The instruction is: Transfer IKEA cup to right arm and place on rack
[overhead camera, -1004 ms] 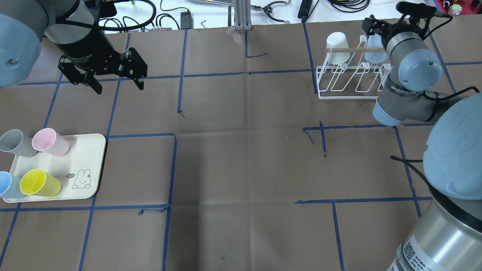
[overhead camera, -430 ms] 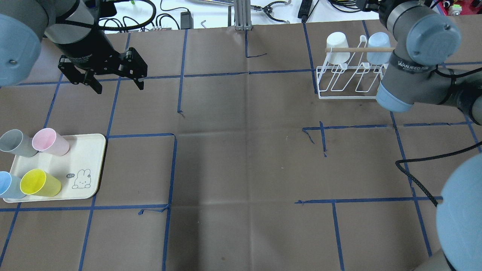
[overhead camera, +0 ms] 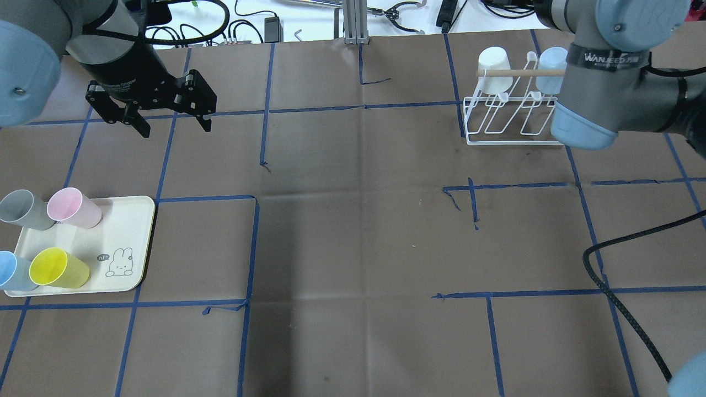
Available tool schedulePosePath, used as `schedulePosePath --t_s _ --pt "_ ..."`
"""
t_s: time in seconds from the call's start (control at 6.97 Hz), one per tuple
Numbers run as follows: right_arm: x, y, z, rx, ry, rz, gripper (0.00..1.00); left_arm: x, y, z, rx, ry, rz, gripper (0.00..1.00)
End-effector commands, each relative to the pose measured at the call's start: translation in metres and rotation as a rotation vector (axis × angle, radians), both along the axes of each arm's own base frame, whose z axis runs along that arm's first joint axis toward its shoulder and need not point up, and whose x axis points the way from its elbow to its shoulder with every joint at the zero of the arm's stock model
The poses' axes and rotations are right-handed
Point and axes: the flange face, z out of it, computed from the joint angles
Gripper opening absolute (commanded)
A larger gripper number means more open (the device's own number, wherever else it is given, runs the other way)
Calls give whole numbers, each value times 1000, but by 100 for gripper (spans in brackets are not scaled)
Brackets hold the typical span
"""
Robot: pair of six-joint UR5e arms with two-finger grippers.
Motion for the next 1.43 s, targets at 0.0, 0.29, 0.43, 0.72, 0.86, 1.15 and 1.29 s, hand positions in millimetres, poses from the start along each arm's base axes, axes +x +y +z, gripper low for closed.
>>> schedulePosePath --t_s 0.0,0.29,0.43,0.72,0.86,1.15,1.29 --pt "41 0 3 302 -18 66 100 -1 0 0 0 -1 -3 99" --pt "63 12 21 519 -32 85 100 -1 0 0 0 -1 -6 99" --pt "75 28 24 626 -36 104 100 -2 0 0 0 -1 -7 99" --pt "82 77 44 741 -23 118 100 -1 0 0 0 -1 -6 99" --pt "81 105 43 811 -22 116 100 -2 0 0 0 -1 -7 99" --pt "78 136 51 799 -16 118 100 -2 0 0 0 -1 -9 99" --pt "70 134 49 800 34 100 100 -2 0 0 0 -1 -7 99"
